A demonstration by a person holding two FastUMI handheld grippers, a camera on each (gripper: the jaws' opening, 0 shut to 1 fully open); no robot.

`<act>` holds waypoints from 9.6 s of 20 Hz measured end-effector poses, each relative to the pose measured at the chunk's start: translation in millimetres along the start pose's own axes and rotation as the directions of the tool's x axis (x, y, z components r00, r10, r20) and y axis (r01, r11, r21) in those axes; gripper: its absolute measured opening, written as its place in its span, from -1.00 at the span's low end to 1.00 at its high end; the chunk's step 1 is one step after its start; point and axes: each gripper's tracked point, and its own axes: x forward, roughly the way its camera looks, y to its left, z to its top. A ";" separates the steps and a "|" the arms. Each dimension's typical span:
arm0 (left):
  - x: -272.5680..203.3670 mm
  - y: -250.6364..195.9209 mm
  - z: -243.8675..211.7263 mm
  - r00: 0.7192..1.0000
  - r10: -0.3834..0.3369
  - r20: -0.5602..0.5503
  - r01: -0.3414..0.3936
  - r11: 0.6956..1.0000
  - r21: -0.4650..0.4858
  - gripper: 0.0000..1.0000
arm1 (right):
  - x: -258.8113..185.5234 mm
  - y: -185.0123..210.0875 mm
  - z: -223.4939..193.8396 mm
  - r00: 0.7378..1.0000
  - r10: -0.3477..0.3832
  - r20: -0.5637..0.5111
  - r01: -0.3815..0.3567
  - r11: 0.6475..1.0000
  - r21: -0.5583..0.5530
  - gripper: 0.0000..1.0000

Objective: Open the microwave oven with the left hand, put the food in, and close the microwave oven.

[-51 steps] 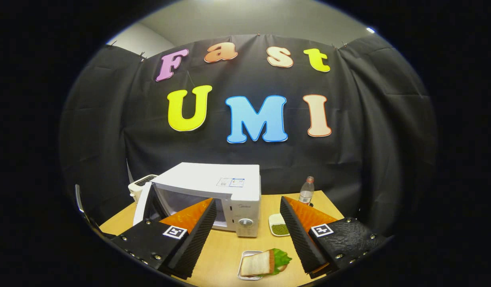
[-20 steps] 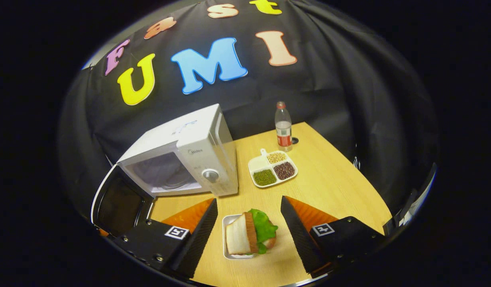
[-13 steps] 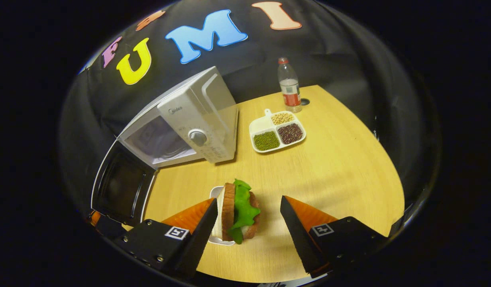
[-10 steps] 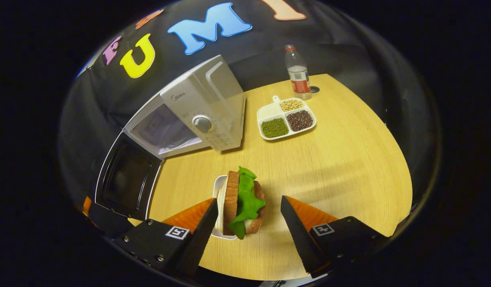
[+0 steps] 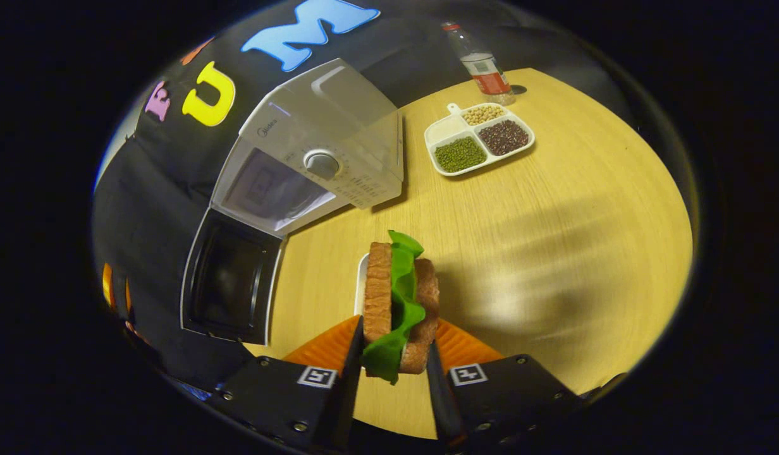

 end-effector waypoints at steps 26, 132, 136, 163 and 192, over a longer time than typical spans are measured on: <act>-7.9 185.9 31.0 0.998 -0.047 0.045 0.046 0.999 0.029 0.94 | 10.5 268.8 20.0 0.898 0.300 0.323 -0.351 0.930 0.111 -0.51; -66.7 216.1 -193.7 0.872 -0.230 -0.433 0.255 0.967 0.000 -0.85 | -188.3 334.7 80.9 0.389 -0.011 0.921 0.575 0.784 -0.233 0.97; -66.6 174.4 -194.0 0.849 -0.302 -0.434 0.329 0.944 -0.012 -0.86 | -194.3 335.1 87.9 0.371 0.014 0.928 0.574 0.783 -0.241 0.98; 70.1 -63.8 -211.6 0.763 -0.454 -0.461 0.469 0.878 -0.090 -0.86 | -228.3 216.2 182.9 0.420 0.012 0.908 0.544 0.797 -0.262 0.97; 215.1 -125.3 -215.1 0.827 -0.343 -0.445 0.362 0.931 -0.045 -0.85 | -261.4 127.5 194.2 0.382 -0.108 0.918 0.581 0.800 -0.148 0.97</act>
